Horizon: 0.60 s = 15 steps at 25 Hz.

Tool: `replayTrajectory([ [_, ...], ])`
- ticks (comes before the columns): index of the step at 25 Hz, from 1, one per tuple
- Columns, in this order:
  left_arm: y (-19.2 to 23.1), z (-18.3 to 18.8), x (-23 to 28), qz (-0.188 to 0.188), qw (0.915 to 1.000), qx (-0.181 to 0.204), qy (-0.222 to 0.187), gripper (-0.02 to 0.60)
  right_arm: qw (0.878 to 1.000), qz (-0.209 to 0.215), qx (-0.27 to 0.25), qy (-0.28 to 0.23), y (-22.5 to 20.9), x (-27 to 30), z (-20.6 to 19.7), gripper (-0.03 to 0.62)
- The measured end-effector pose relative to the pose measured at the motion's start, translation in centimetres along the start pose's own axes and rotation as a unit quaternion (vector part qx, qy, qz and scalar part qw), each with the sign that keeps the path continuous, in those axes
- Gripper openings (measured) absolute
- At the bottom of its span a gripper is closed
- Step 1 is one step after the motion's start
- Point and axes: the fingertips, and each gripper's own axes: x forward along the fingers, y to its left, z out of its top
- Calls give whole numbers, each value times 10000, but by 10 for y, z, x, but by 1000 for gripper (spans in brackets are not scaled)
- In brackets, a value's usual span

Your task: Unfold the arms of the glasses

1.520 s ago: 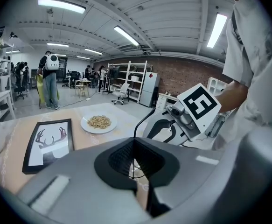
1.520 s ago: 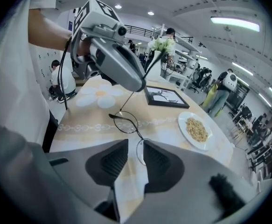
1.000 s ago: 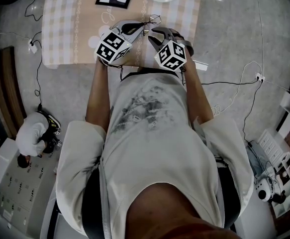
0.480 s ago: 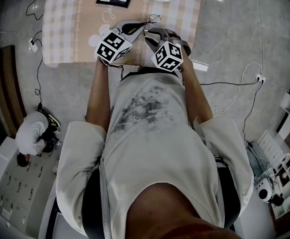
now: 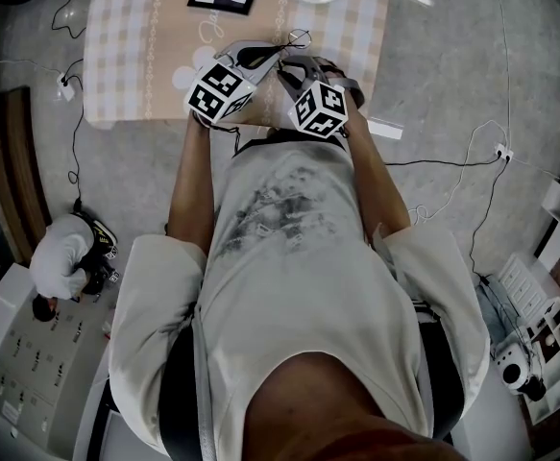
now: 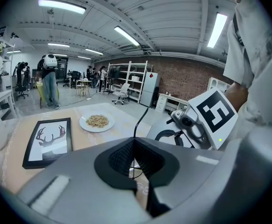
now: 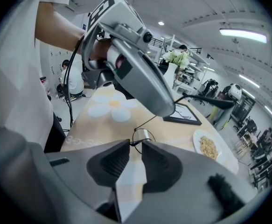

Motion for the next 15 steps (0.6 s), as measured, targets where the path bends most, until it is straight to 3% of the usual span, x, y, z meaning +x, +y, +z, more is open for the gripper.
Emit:
replayTrajectory([
  [3,-1,-1,0,-10,10000,-9,7,6,10000,-49,-40,34,-1,1,0,61],
  [15,-1,-7,-2,4,10000,-20,16,6,9998,-212,62,-15,-4,-8,4,38],
])
